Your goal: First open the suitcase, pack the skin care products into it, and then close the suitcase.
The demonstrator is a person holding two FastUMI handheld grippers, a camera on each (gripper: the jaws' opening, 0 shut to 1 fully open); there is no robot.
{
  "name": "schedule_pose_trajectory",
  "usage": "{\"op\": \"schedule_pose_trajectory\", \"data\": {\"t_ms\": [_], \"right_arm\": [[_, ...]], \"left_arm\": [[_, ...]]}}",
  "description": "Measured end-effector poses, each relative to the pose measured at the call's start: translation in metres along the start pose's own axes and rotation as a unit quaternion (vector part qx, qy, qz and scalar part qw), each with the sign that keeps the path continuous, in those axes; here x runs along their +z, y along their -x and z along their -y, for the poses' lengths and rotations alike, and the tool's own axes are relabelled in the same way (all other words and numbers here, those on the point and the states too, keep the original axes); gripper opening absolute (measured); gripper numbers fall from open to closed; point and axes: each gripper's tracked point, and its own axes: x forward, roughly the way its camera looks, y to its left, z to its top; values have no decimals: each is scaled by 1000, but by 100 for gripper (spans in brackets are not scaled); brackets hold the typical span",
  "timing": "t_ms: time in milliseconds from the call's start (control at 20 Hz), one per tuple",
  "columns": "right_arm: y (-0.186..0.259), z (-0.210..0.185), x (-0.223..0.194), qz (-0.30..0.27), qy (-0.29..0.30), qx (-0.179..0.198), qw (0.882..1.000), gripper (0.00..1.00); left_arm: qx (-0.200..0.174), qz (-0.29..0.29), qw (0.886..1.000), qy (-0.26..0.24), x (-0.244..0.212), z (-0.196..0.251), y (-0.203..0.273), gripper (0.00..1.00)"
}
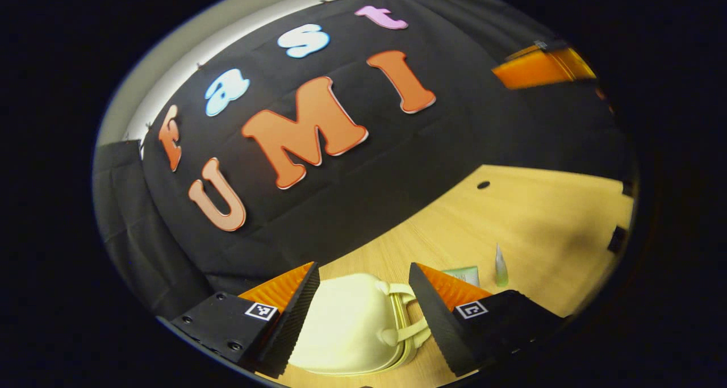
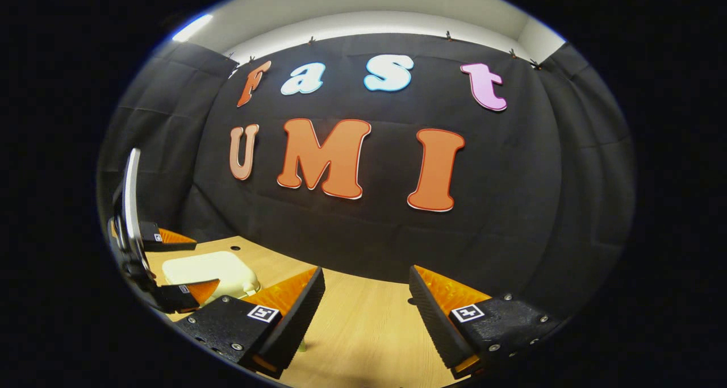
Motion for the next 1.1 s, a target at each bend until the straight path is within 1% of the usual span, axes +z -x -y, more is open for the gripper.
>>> {"op": "schedule_pose_trajectory", "data": {"t_ms": [50, 150, 350, 500, 600, 750, 800, 850, 900, 950, 1000, 1050, 1100], "right_arm": [[1, 6, -2, 1, -2, -2, 1000, 95], [3, 14, -9, 3, -5, -3, 1000, 94], [11, 29, -29, -15, -18, -3, 1000, 95], [15, 42, -40, -21, -29, -11, 999, 95], [17, 51, -48, -32, -37, -24, 999, 95], [26, 60, -56, -39, -44, -34, 998, 95], [26, 61, -57, -40, -41, -39, 998, 95], [25, 62, -59, -42, -39, -44, 997, 95], [25, 63, -60, -44, -38, -49, 997, 95], [23, 61, -63, -47, -38, -53, 997, 95], [22, 58, -64, -52, -40, -56, 996, 95], [22, 53, -64, -52, -43, -56, 996, 95], [22, 45, -61, -52, -43, -53, 996, 95]], "left_arm": [[-8, -13, 1000, -25, -10, 8, -5, 98], [-13, -30, 998, -61, -31, 22, -11, 96], [-26, -66, 988, -135, -65, 44, -25, 96], [-44, -94, 977, -189, -90, 57, -32, 96], [-52, -107, 965, -232, -102, 67, -37, 95], [-47, -97, 950, -293, -110, 77, -43, 94], [-41, -97, 946, -306, -114, 76, -40, 86], [-36, -96, 943, -316, -117, 76, -42, 84], [-32, -99, 940, -325, -123, 75, -44, 84], [-31, -105, 936, -335, -129, 74, -48, 78], [-31, -110, 934, -338, -135, 74, -51, 73], [-27, -111, 934, -339, -140, 72, -56, 74], [-30, -103, 931, -348, -138, 74, -58, 51]]}}
